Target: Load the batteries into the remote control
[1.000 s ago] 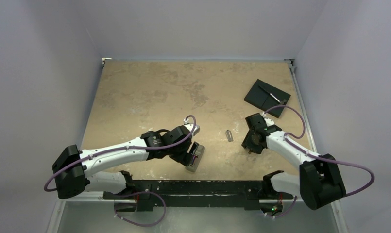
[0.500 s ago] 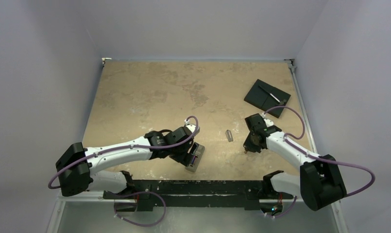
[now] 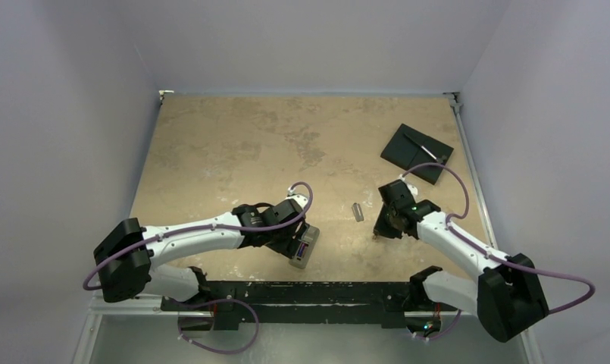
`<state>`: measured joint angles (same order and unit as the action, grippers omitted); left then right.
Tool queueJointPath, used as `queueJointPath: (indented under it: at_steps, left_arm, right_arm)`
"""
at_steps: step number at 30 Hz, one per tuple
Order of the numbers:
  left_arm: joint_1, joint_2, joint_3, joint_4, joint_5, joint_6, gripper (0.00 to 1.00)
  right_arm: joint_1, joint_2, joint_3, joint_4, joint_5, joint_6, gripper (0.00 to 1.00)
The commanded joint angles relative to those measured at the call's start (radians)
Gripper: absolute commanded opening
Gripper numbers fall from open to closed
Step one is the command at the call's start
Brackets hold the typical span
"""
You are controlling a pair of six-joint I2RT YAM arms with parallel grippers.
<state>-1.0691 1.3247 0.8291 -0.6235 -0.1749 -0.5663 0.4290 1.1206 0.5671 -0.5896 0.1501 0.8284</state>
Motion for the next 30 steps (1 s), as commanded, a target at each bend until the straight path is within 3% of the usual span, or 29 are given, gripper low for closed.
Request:
queueJointPath:
  at_steps: [1, 20, 30]
  left_arm:
    - [0.003, 0.007, 0.026, -0.011, -0.041, -0.042, 0.66]
    - [-0.012, 0.002, -0.01, 0.076, 0.132, -0.363, 0.68]
    - [-0.158, 0.163, 0.117, -0.048, -0.067, -0.614, 0.69]
  right_arm:
    - [0.049, -0.041, 0.035, 0.022, -0.042, -0.059, 0.0]
    - [0.11, -0.054, 0.121, 0.138, -0.149, -0.302, 0.0]
    - [0.111, -0.093, 0.071, 0.225, -0.225, -0.308, 0.0]
